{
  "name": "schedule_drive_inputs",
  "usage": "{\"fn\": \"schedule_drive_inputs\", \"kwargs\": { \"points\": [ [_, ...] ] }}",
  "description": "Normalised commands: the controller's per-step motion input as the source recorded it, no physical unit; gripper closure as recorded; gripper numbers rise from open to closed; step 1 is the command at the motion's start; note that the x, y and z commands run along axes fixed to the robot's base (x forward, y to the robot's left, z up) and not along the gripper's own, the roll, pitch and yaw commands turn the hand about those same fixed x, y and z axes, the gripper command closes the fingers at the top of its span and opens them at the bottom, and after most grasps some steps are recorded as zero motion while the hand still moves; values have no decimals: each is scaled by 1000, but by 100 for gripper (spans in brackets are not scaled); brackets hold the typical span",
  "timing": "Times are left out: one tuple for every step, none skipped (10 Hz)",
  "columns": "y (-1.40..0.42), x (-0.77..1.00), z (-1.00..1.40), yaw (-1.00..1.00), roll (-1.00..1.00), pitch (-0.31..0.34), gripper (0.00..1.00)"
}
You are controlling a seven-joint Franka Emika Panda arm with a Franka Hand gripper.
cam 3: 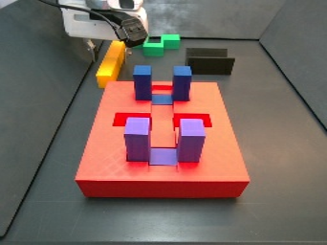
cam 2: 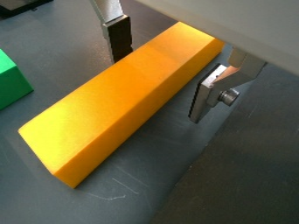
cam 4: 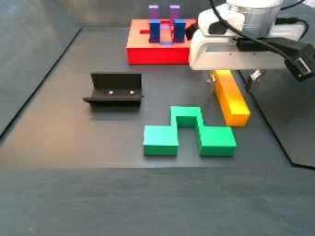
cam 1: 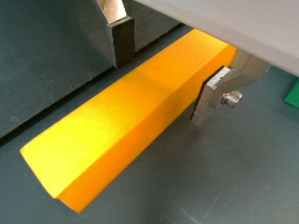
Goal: Pick up the yellow object. Move up. Move to above the board. Insert the yellow object.
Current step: Pick up the yellow object.
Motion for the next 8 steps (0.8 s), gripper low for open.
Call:
{"fn": "schedule_drive_inputs", "kwargs": {
  "points": [
    [0,0,0,0,7,0,0],
    [0,-3,-23,0,0,0,0],
    [0,-11,0,0,0,-6,0],
    [-9,-89,0,0,6,-30,0],
    [0,0,0,0,0,0,100],
    [0,0,0,0,0,0,100],
    [0,0,0,0,0,0,100],
    [0,0,0,0,0,0,100]
  ]
}}
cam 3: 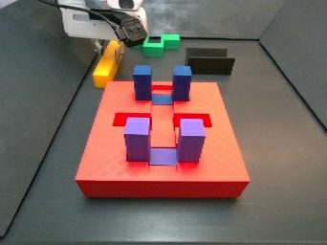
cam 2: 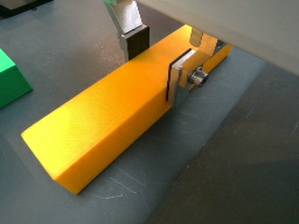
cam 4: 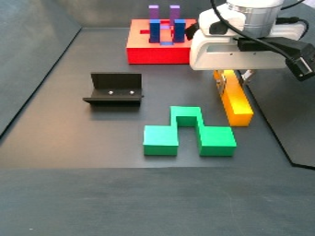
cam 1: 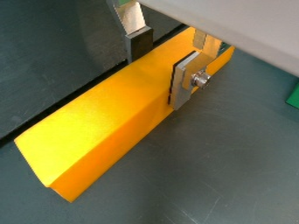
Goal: Pick up the yellow object. Move up. Move to above the board. Insert the yellow object.
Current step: Pick up the yellow object.
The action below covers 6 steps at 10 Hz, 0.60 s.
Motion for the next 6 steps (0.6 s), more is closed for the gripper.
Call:
{"fn": "schedule_drive_inputs", "kwargs": {
  "points": [
    [0,0,0,0,0,0,100],
    [0,0,0,0,0,0,100],
    [0,0,0,0,0,0,100],
    [0,0,0,0,0,0,100],
    [0,0,0,0,0,0,100],
    [0,0,0,0,0,0,100]
  ]
}}
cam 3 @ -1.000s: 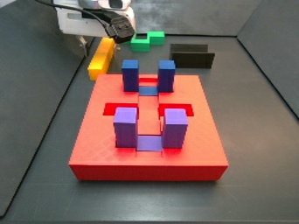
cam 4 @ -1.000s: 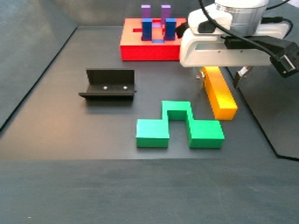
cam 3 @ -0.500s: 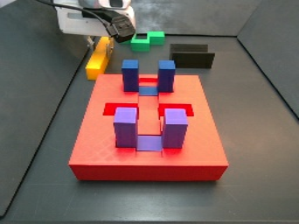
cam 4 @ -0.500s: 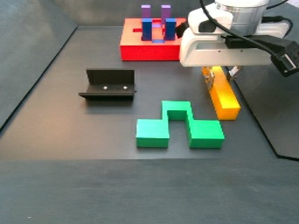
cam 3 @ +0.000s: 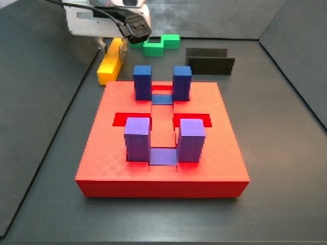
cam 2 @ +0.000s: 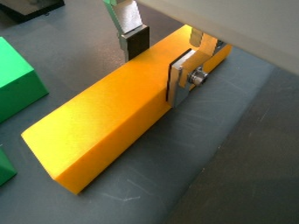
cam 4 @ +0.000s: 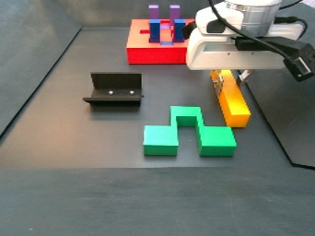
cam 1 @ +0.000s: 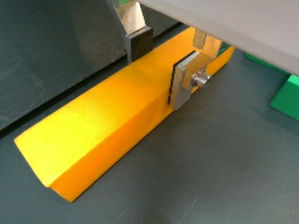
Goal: Pick up the yellow object. Move up. Move to above the board. Insert the yellow object.
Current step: Pick up the yellow object, then move up, then move to above the board.
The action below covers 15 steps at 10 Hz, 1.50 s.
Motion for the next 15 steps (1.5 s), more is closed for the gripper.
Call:
{"fn": "schedule_drive_inputs", "kwargs": {
  "points": [
    [0,0,0,0,0,0,100],
    [0,0,0,0,0,0,100],
    [0,0,0,0,0,0,100],
    [0,0,0,0,0,0,100],
    [0,0,0,0,0,0,100],
    [0,0,0,0,0,0,100],
    [0,0,833,0,0,0,100],
    [-19,-31,805,-15,-4,17,100],
    [-19,-67,467,-19,-13,17,100],
    [-13,-43,273,-16,-16,0,100],
    [0,0,1400,0,0,0,100],
    [-1,-5,1400,3,-3,18,100],
    [-10,-44,1400,1,-18,24,100],
    [-7,-20,1400,1,-33,7,100],
    [0,26,1400,-4,-51,43,100]
  ]
}}
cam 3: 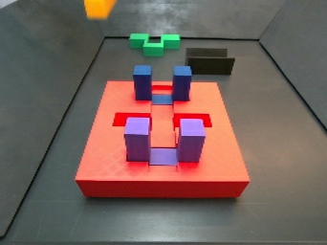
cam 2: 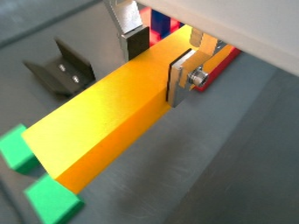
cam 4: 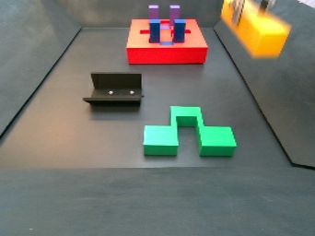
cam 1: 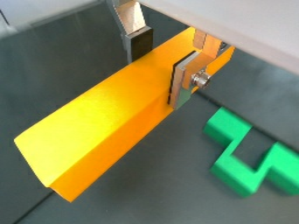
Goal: Pick up the yellow object. Move up. Move to above the board. Insert the yellow object.
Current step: Move to above the board.
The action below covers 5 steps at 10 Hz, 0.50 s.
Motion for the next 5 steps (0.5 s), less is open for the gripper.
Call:
{"fn": "schedule_drive_inputs", "kwargs": {
  "points": [
    [-4,29,1400,-7,-60,67,100],
    [-6,4,1400,-8,-60,65,100],
    [1,14,649,-7,-52,47,100],
    [0,24,254,-7,-52,44,100],
    [-1400,689,192,-35,-22,143,100]
  ]
}}
